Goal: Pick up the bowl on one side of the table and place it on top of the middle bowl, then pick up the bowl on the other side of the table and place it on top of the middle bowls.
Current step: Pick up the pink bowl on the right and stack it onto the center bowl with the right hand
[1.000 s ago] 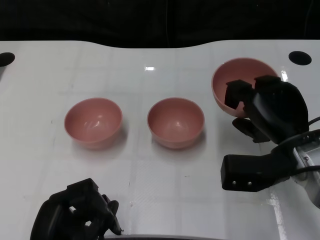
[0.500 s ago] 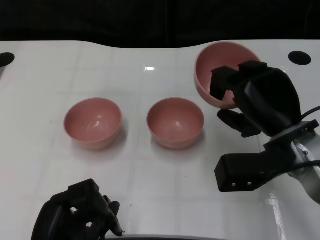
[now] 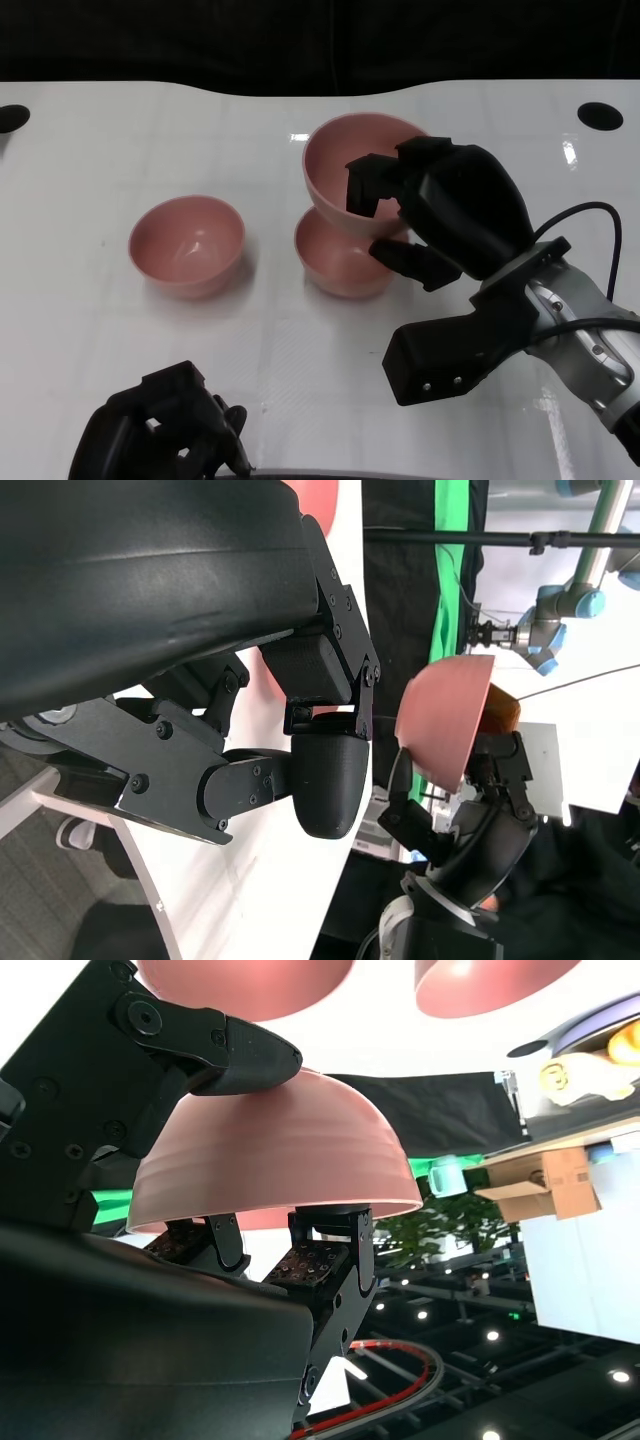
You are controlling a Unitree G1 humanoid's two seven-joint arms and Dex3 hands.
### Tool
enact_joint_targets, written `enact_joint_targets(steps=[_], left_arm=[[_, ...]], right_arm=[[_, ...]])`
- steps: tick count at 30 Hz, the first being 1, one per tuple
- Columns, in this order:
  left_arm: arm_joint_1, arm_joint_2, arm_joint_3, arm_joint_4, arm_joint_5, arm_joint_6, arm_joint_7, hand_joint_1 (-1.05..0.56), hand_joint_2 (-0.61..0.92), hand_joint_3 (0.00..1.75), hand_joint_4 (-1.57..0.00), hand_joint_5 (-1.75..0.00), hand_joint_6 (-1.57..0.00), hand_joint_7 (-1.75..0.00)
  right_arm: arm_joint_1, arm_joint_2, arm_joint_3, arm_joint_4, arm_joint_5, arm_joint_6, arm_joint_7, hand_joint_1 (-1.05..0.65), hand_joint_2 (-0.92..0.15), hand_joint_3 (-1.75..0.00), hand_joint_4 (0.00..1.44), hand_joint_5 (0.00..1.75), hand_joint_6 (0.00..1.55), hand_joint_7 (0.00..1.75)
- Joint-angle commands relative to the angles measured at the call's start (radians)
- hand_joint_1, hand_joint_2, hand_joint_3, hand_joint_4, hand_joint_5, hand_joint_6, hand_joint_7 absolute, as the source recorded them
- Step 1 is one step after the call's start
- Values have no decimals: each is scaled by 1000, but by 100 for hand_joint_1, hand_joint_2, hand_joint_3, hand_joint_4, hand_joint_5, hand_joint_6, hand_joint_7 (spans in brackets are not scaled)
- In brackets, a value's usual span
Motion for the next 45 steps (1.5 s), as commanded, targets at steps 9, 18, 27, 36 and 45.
enact_joint_targets(steps=[9,18,27,36,45], left_arm=[[20,10,-5,-20,5,-8,12,-23,81,55,-94,-156,-99,-126],[28,9,-17,-35,19,-7,22,-22,82,52,-93,-156,-98,-126],[49,3,-39,-63,27,-13,41,-21,84,50,-92,-159,-98,-125],[50,4,-45,-61,24,-18,42,-21,84,48,-91,-160,-97,-126],[59,0,-55,-65,33,-19,52,-23,86,43,-91,-160,-97,-127]], right_arm=[[-52,27,12,99,16,-71,-12,-25,-31,-136,99,175,84,159],[-112,64,48,236,23,-92,30,-24,-35,-128,96,175,75,172],[-184,114,113,464,-28,-98,-50,-23,-37,-120,93,175,71,175],[-231,143,158,619,-45,-97,-142,-24,-40,-115,93,175,69,175],[-250,140,185,650,-19,-98,15,-47,-91,-24,59,42,69,3]])
